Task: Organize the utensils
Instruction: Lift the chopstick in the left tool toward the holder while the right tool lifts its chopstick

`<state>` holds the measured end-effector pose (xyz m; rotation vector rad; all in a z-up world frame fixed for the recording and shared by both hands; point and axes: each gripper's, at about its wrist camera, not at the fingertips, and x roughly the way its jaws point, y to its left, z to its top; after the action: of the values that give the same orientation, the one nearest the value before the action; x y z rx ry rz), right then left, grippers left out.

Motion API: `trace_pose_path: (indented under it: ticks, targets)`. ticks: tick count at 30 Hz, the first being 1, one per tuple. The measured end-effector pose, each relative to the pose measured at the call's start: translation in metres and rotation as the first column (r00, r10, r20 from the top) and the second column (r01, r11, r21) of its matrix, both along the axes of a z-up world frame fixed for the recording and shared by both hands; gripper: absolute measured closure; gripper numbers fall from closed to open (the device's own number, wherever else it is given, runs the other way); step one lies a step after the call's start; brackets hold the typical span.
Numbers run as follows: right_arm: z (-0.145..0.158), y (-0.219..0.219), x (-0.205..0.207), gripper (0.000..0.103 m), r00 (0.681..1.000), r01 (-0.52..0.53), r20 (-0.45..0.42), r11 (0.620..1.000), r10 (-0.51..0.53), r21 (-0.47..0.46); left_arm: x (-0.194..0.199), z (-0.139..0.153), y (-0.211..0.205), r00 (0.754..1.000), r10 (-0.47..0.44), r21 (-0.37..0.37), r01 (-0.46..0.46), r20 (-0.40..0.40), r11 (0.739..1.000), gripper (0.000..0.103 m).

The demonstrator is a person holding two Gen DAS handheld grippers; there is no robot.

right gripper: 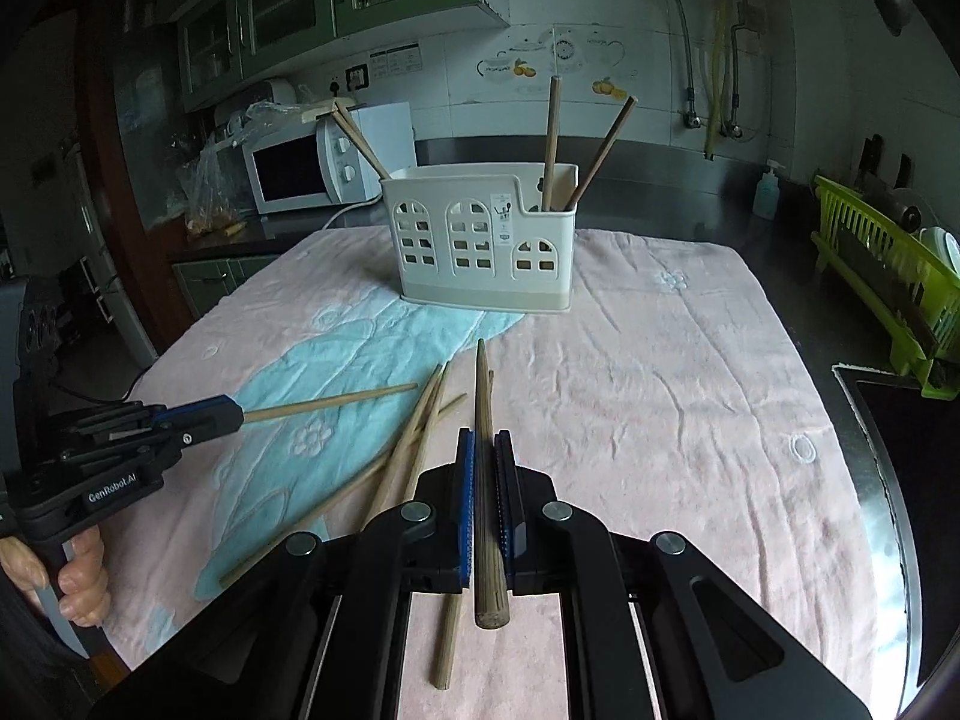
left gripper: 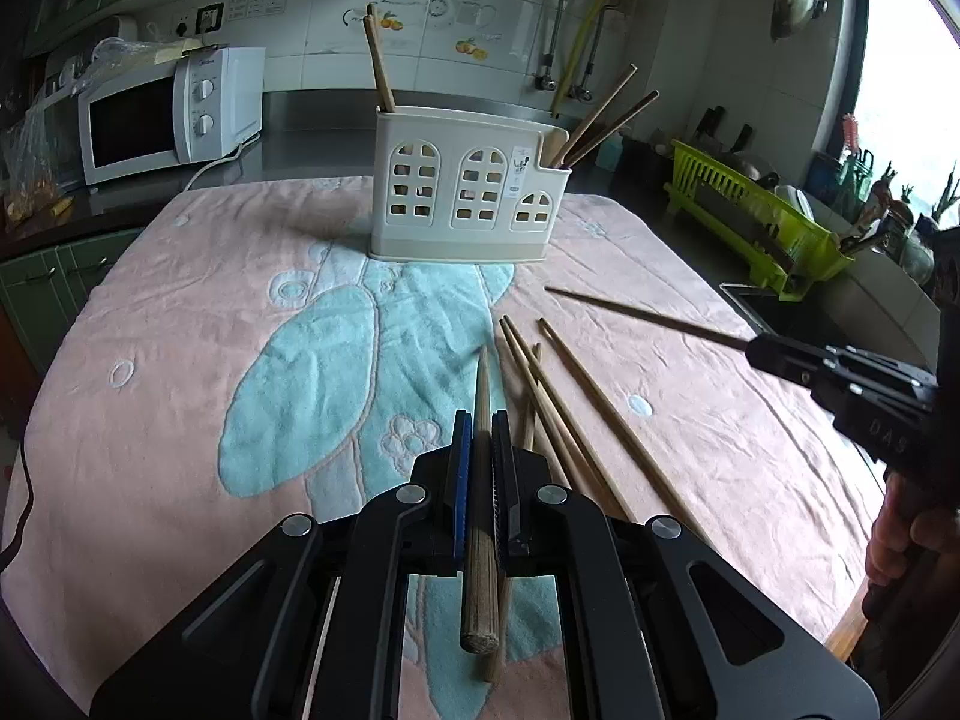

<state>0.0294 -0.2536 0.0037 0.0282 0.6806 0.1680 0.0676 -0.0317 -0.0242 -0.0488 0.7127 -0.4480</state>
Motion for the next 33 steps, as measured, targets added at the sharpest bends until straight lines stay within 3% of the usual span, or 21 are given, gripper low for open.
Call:
trace_pose_path:
  ticks: [11,20,27,33]
  targets:
    - [0.019,-0.005,-0.006,0.096,0.997,0.001,0.077,1.0,-0.003,0.029,0.015,0.026,0.002,1.0,-0.012,-0.051,0.013,0.015,0.999,0.098]
    - [0.033,-0.003,0.01,0.096,0.996,-0.024,0.091,1.0,0.023,0.01,0.032,0.046,-0.008,0.999,-0.031,-0.024,0.032,0.036,0.999,0.098]
    - [0.073,-0.013,0.041,0.096,0.992,-0.084,0.096,0.996,0.083,0.007,0.06,0.088,-0.015,0.995,-0.041,-0.017,0.042,0.088,0.999,0.098]
    - [0.116,-0.017,0.064,0.096,0.983,-0.142,0.114,0.99,0.142,-0.01,0.086,0.138,-0.022,0.983,-0.025,-0.012,0.027,0.181,1.0,0.098]
